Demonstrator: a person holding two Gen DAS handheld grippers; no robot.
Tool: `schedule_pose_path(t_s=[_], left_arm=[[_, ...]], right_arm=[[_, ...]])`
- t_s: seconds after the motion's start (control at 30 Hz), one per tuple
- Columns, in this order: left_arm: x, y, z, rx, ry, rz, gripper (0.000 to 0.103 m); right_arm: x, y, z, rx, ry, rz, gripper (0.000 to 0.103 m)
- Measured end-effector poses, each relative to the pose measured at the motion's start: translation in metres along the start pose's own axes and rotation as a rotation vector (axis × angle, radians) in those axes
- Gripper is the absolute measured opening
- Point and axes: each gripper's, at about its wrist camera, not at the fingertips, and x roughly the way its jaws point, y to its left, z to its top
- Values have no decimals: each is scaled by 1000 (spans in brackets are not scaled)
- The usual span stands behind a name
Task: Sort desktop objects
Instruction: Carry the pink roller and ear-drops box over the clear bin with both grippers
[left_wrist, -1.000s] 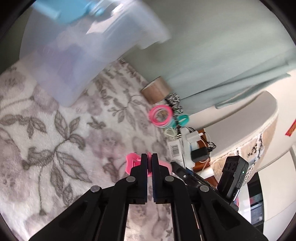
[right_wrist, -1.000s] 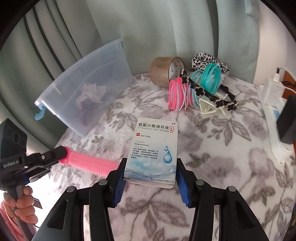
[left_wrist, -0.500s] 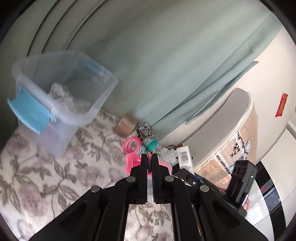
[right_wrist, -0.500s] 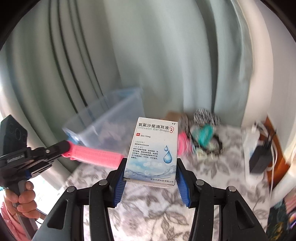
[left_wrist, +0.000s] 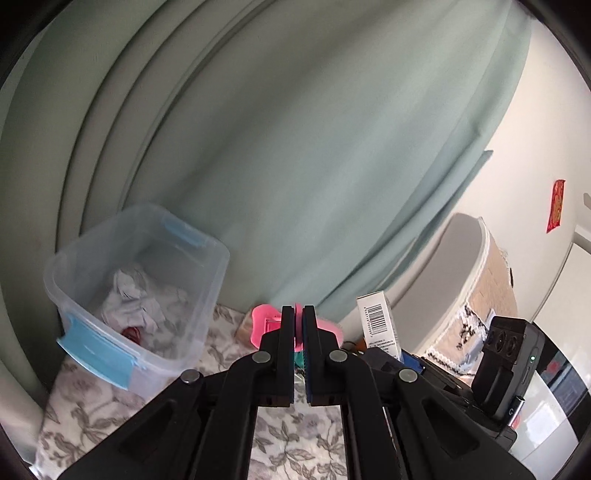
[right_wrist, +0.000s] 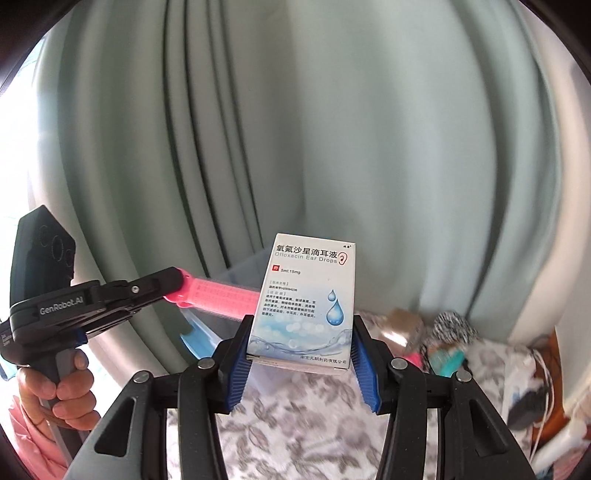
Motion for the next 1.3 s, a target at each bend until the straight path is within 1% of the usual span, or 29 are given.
schedule_pose_path(t_s=[0.2,0.33,0.63,0.83,0.97,1.1,1.3], left_arm=[[-7,10,24,20,-71,48,3],[-2,30,28,-2,-72,80,3],[26,90,21,-64,-14,187,3],[43,110,17,-67,6,270,3],[54,123,14,-66,17,325,3],[63,130,11,-57,26,359,3],[71,140,5,-66,36,376,3]], right_arm=[[19,23,29,-34,-12,27,52],[43,38,38,-49,12,57,52],[118,58,29,-50,143,108,52],[159,69,28,-54,210,115,52],[174,65,19,-34,251,117,52],[186,66,13,-22,283,129,52],[202,68,5,-18,316,127,52]])
